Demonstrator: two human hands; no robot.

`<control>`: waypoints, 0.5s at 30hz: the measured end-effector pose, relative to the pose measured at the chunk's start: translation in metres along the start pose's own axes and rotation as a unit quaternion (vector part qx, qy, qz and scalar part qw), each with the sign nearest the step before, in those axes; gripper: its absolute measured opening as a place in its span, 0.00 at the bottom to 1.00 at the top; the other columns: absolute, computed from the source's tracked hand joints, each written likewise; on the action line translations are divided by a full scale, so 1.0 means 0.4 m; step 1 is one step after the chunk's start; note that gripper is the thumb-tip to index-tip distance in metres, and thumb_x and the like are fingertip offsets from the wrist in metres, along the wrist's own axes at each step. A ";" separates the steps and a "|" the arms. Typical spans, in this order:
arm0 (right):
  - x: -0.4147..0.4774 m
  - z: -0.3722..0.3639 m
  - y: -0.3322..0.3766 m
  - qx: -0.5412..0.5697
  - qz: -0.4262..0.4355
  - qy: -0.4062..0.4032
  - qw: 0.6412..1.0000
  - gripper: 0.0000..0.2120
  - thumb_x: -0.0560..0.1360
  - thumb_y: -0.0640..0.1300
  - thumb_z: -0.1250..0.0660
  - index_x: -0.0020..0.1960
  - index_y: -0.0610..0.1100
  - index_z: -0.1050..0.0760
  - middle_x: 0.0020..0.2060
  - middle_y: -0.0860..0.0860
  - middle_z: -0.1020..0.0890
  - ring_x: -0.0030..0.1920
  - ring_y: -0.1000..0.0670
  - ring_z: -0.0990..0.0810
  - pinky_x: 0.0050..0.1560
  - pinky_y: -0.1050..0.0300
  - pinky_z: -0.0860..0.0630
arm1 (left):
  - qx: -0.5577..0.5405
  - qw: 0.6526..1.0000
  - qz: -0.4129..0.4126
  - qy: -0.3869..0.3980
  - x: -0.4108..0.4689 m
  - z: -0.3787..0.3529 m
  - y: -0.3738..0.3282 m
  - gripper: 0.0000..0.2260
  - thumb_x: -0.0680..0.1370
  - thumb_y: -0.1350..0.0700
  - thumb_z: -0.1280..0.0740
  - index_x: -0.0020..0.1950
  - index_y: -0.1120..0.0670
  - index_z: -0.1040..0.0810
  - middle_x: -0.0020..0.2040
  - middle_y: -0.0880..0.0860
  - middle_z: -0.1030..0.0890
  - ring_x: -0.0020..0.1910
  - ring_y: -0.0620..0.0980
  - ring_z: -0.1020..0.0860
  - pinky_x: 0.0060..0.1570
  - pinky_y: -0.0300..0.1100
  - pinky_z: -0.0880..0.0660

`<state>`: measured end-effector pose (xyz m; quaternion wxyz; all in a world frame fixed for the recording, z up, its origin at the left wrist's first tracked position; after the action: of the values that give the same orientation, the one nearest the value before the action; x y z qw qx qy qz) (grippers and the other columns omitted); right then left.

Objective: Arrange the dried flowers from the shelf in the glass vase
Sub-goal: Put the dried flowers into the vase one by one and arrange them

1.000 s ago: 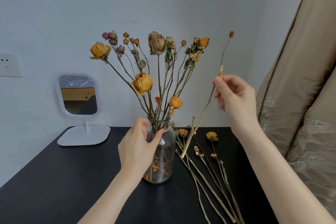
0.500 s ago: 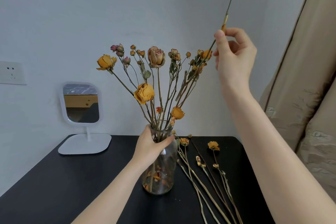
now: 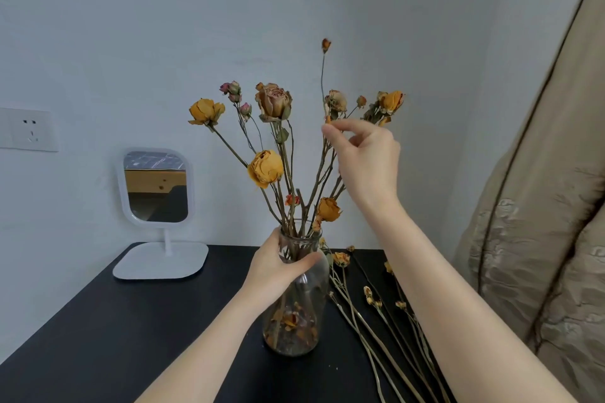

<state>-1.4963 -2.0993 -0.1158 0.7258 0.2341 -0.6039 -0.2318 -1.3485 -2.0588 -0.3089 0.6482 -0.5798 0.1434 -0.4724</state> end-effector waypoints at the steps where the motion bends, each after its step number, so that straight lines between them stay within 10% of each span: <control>1: -0.008 -0.008 -0.010 -0.017 -0.005 0.010 1.000 0.09 0.74 0.50 0.33 0.51 0.49 0.17 0.26 0.59 0.25 0.25 0.59 0.30 0.32 0.64 0.31 | 0.000 1.000 0.000 -0.004 0.000 0.001 0.002 0.16 0.66 0.43 0.26 0.49 0.35 0.29 0.47 0.33 0.21 0.47 0.27 0.25 0.39 0.25 0.30; 15: -0.052 -0.094 -0.078 -0.259 -0.038 0.142 0.955 0.08 0.74 0.50 0.33 0.45 0.48 0.17 0.34 0.53 0.23 0.33 0.50 0.23 0.31 0.60 0.28 | -0.011 0.999 -0.027 -0.013 0.001 0.002 0.000 0.16 0.67 0.42 0.27 0.50 0.36 0.28 0.46 0.32 0.21 0.48 0.28 0.25 0.40 0.23 0.29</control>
<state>-1.4643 -2.1088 -0.1572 0.8306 0.0919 -0.4043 -0.3717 -1.3477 -2.0586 -0.3085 0.6307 -0.5969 0.1245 -0.4800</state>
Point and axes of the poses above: each hand's wrist, its own x-axis towards the middle knuckle, its own z-axis out of the back of the hand, y = z × x, the point moved 10 cm from there along x, towards the middle knuckle
